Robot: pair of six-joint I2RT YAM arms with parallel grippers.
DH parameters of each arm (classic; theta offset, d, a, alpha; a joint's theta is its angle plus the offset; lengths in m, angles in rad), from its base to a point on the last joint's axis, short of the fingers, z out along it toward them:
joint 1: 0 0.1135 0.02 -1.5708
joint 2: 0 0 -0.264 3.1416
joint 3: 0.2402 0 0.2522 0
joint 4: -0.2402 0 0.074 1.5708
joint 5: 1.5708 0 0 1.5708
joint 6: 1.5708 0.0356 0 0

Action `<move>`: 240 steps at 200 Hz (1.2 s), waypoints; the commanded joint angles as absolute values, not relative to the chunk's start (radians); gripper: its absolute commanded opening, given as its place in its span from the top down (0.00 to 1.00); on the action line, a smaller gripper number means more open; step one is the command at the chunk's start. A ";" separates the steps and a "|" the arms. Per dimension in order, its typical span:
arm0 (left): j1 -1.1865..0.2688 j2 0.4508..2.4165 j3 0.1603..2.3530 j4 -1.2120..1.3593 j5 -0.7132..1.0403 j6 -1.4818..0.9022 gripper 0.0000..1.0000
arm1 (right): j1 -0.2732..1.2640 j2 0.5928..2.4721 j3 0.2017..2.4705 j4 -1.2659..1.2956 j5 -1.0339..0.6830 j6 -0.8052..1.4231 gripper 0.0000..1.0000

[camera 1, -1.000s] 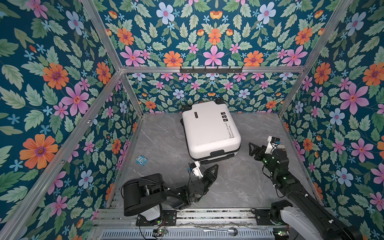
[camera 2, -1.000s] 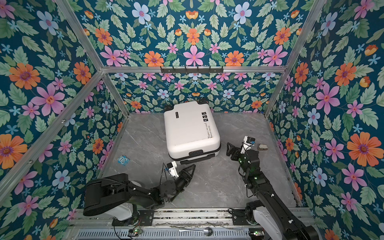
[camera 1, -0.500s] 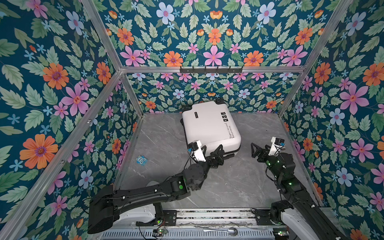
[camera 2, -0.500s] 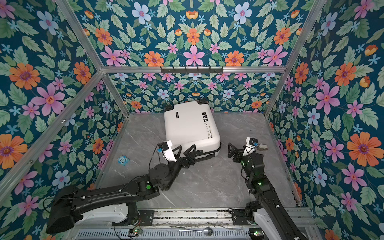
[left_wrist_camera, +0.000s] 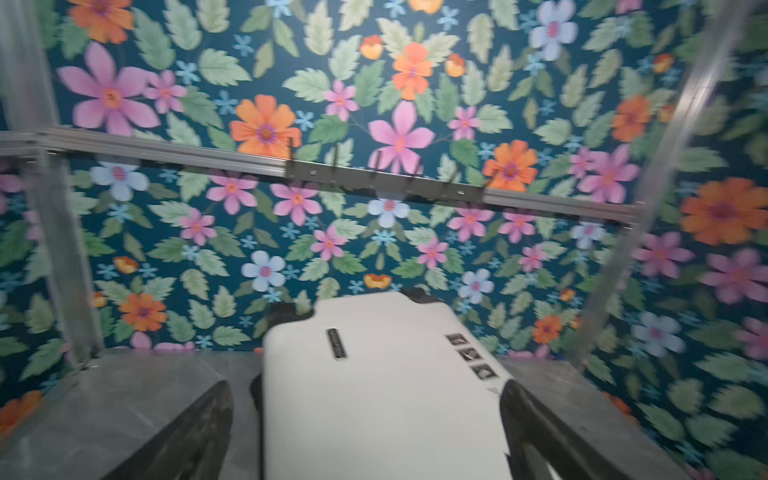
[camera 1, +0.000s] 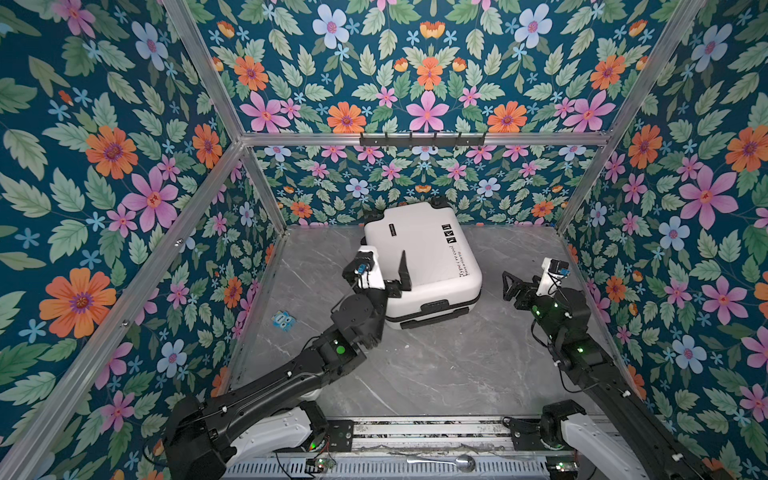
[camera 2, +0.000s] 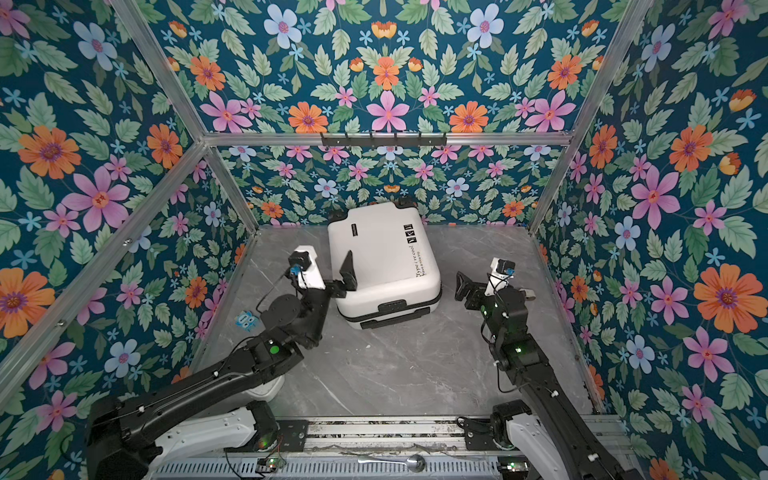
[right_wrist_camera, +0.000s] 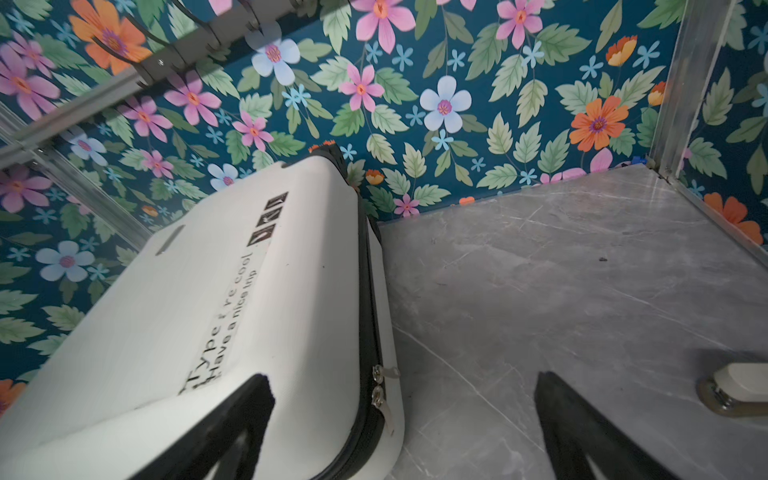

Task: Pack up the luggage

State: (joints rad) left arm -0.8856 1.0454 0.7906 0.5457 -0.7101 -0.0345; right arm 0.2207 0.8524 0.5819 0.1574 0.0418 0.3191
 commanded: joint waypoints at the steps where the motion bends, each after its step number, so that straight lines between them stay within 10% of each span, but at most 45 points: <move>1: -0.715 1.080 0.777 0.580 -0.634 -0.082 0.00 | 0.221 0.949 0.646 0.159 0.074 0.236 0.01; 64: -0.345 1.164 0.507 0.589 -0.612 -0.209 0.00 | 0.214 1.080 0.598 0.231 0.310 0.124 0.01; 240: -0.226 1.389 0.246 1.099 -0.610 0.004 0.00 | 0.211 1.088 0.268 0.698 0.464 0.026 0.01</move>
State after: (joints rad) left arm -0.2291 1.3445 0.2478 0.9146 -0.6304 -0.0616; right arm 0.2104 1.0603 0.2783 0.5297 0.4641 0.0799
